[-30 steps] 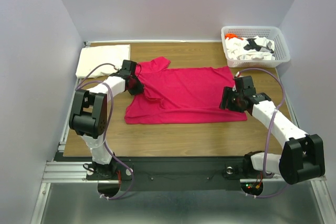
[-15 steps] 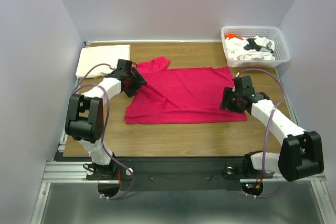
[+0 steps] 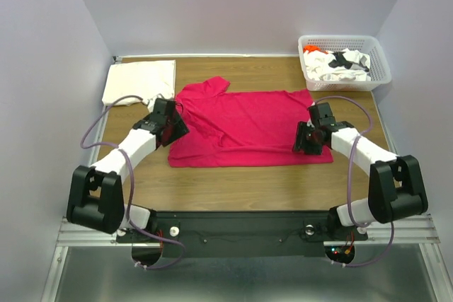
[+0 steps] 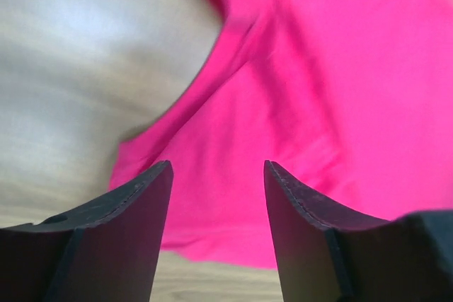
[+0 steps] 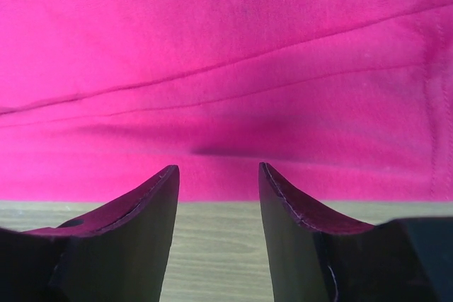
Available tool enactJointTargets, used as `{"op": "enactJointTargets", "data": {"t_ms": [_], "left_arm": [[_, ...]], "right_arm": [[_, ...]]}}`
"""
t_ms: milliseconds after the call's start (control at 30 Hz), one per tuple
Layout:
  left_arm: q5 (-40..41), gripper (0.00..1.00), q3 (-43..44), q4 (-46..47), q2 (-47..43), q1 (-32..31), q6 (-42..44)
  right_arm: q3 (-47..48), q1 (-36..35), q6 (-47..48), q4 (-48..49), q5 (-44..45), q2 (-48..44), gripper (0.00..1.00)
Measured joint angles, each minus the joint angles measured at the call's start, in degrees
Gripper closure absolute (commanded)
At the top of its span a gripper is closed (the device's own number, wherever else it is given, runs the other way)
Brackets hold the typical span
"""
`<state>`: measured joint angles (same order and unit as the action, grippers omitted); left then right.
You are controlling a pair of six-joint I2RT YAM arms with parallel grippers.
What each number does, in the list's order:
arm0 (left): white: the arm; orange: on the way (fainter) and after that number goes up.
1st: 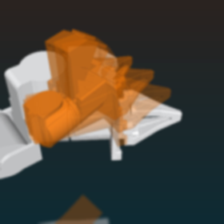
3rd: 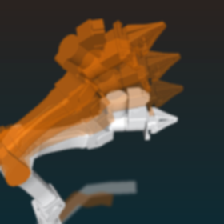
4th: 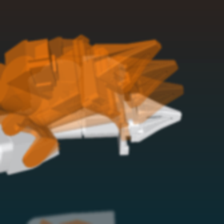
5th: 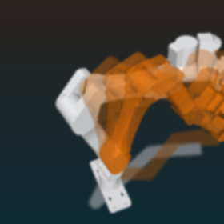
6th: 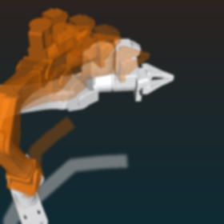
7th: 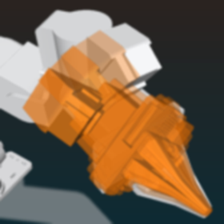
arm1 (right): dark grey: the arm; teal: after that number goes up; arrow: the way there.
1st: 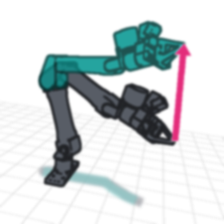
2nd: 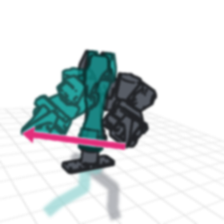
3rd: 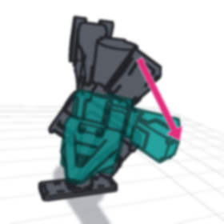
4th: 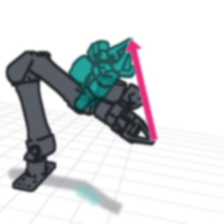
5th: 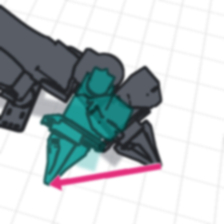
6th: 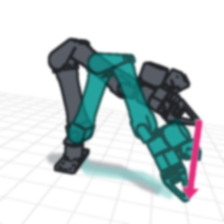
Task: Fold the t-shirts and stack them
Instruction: Flatten the tshirt out
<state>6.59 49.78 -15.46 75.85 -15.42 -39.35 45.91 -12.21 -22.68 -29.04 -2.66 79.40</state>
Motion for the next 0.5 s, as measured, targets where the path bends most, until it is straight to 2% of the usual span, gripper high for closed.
{"op": "enactJointTargets", "data": {"t_ms": [233,367,500], "left_arm": [[-0.1,0.41,-4.4,-3.2,8.1,-5.5,2.0],[0.9,0.44,-6.2,-2.8,7.8,-5.7,1.6],[0.7,0.44,-9.2,-1.0,4.9,-4.0,0.4]], "right_arm": [[0.0,0.3,-1.8,2.1,-1.2,5.1,0.46],[-1.7,3.4,-3.8,4.4,-3.5,5.2,0.46],[-5.7,8.9,-7.2,7.9,-10.2,3.0,0.44]]}}
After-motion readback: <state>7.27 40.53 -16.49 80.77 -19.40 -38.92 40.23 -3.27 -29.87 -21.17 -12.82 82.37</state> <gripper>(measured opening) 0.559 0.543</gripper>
